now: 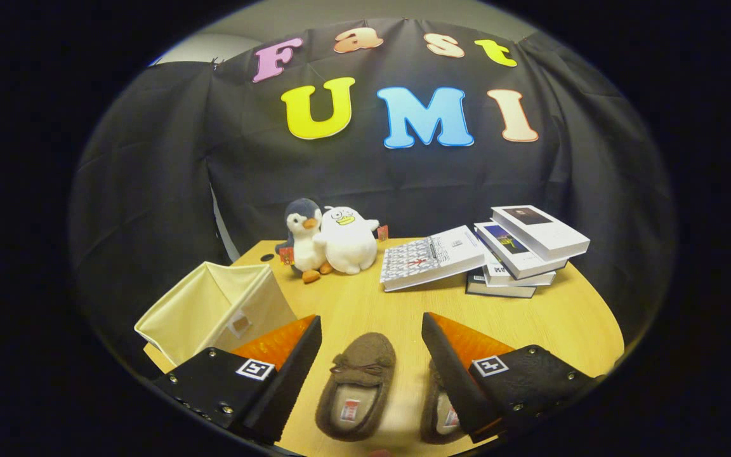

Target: Open the storage box then place both shoes into the box .Put the left shoe in first, then the right shoe, with the right side of both shoes facing outward in a uniform manner.

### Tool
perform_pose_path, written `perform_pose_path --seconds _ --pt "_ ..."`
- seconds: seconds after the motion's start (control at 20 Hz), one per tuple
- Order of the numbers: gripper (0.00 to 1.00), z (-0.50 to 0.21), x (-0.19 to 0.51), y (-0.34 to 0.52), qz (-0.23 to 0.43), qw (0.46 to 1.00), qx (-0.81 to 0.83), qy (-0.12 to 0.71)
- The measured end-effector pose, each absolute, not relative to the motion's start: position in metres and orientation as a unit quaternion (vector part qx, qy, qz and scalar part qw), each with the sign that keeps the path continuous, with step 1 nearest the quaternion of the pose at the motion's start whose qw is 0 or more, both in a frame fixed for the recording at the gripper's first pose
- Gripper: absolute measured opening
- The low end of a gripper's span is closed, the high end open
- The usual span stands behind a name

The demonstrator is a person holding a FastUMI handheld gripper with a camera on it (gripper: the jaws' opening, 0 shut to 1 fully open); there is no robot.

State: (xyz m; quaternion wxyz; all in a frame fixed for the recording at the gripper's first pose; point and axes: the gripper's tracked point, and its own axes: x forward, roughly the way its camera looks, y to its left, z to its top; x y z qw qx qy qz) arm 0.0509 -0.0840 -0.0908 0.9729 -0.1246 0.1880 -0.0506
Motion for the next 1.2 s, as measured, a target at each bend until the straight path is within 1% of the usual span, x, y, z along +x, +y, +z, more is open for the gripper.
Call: perform_pose_path --seconds 0.2,0.6,1.0,1.1,1.15,1.2 --pt "0.98 -0.130 0.052 -0.104 -0.056 0.961 -0.136 0.235" --pt "0.98 -0.188 0.043 -0.119 -0.057 0.936 -0.167 0.304" --pt "0.98 -0.221 0.041 -0.128 -0.050 0.919 -0.175 0.350" --pt "0.92 -0.226 0.044 -0.131 -0.053 0.915 -0.176 0.358" --pt "0.87 -0.229 0.045 -0.130 -0.054 0.914 -0.171 0.363" --pt "0.87 -0.232 0.048 -0.128 -0.055 0.914 -0.163 0.366"
